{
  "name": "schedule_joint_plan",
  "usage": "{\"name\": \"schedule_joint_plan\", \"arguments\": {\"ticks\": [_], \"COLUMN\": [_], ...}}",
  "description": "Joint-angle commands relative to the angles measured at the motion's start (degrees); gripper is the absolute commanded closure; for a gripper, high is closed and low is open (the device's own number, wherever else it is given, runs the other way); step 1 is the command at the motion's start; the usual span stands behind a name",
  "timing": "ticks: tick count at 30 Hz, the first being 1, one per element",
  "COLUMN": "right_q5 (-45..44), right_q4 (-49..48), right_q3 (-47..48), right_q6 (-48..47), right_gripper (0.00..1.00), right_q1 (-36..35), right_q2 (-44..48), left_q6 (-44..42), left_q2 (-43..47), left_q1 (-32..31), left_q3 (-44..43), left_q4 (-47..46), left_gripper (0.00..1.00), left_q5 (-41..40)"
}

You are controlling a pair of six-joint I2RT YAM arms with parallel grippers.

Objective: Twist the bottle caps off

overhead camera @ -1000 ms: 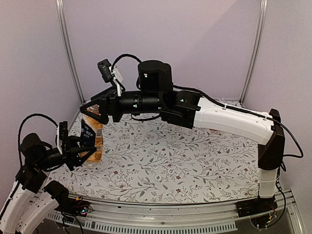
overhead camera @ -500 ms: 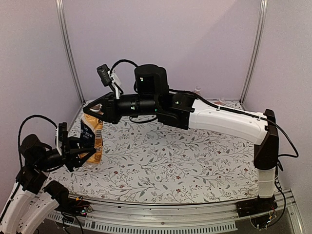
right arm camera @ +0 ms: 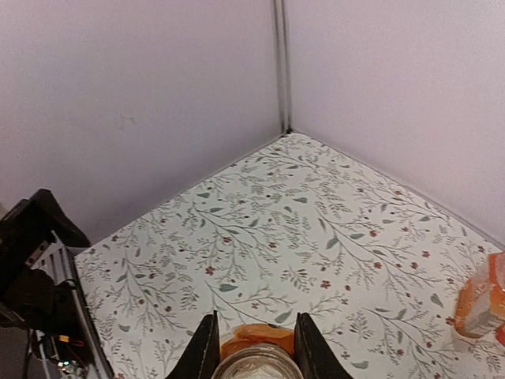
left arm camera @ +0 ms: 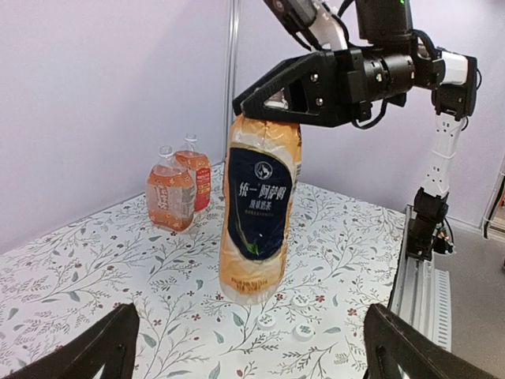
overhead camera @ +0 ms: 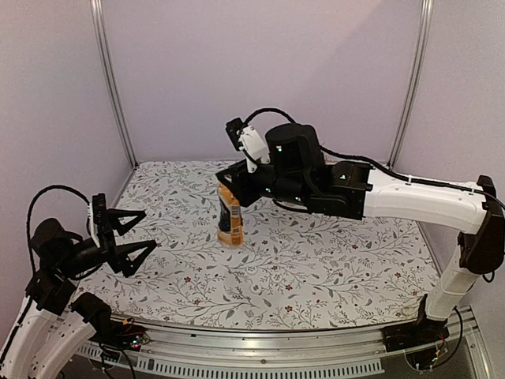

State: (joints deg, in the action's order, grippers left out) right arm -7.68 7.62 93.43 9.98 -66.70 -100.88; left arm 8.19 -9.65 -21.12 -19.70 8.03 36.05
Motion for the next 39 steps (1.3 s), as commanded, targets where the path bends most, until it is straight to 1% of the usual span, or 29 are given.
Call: {"name": "schedule_joint_plan", "arguments": {"ticks": [1, 3, 4, 6, 8, 11, 13, 15, 17, 19, 24, 26, 28, 32, 35, 37, 39], "right_q5": [-28.95, -32.61, -33.11, -32.49, -32.18, -32.78, -30.91, -29.31, -28.67, -28.55, -28.52, -30.27, -31.03, -29.02, -29.08, -29.83, -30.05], "right_q4": [-1.23, -4.99, -6.70, -13.26, -17.90, -21.95, -23.44, -24.24, -25.87, -27.58, -27.94, -27.55, -27.48, -26.80, -25.08, -24.01, -22.89], "right_q3": [-11.27, -16.09, -18.12, -21.82, -23.71, -24.43, -24.82, -25.20, -25.74, -26.36, -27.52, -27.80, -27.95, -27.56, -26.60, -26.16, -25.62], "right_q6": [-8.93, -11.14, -11.54, -12.37, -13.60, -15.63, -14.64, -10.67, -6.85, -6.34, -1.77, -0.28, -0.22, -0.42, 0.48, 0.88, 0.94], "right_gripper": [1.00, 1.00, 1.00, 1.00, 1.00, 1.00, 1.00, 1.00, 1.00, 1.00, 1.00, 1.00, 1.00, 1.00, 1.00, 0.93, 0.89], "right_q1": [3.38, 5.71, 7.03, 9.48, 11.84, 14.91, 17.36, 19.53, 20.61, 20.96, 22.74, 22.99, 22.95, 22.99, 22.96, 23.05, 22.94], "right_q2": [7.29, 8.40, 8.55, 8.02, 7.00, 4.45, 2.67, 1.62, 0.54, -0.42, -1.68, -1.84, -2.23, -3.21, -3.57, -3.70, -4.01], "left_q6": [-0.69, -0.61, -0.63, -0.69, -0.77, -0.88, -0.85, -0.76, -0.78, -0.79, -0.79, -0.77, -0.80, -0.62, -0.62, -0.61, -0.57], "left_q2": [0.86, 0.69, 0.49, 0.48, 0.37, 0.25, 0.20, 0.04, -0.35, -0.59, -0.40, -0.30, -0.32, -0.26, -0.03, 0.01, 0.06], "left_q1": [1.32, 1.33, 1.31, 1.43, 1.67, 2.26, 2.44, 2.51, 2.60, 2.64, 2.58, 2.59, 2.58, 2.64, 2.65, 2.59, 2.62], "left_q3": [0.93, 1.06, 1.07, 1.07, 1.01, 0.99, 1.09, 1.15, 1.16, 1.16, 1.25, 1.29, 1.33, 1.33, 1.33, 1.33, 1.33], "left_q4": [-0.18, -0.19, -0.26, -0.28, -0.21, -0.11, -0.11, -0.21, -0.23, -0.18, -0.30, -0.26, -0.36, -0.37, -0.30, -0.27, -0.30], "left_gripper": [0.01, 0.00, 0.00, 0.00, 0.00, 0.00, 0.00, 0.00, 0.00, 0.00, 0.01, 0.00, 0.01, 0.00, 0.00, 0.00, 0.00], "left_q5": [-2.15, -1.70, -1.47, -1.31, -1.18, -1.22, -1.07, -0.99, -0.85, -0.90, -0.81, -0.81, -0.72, -0.73, -1.00, -1.23, -1.05]}}
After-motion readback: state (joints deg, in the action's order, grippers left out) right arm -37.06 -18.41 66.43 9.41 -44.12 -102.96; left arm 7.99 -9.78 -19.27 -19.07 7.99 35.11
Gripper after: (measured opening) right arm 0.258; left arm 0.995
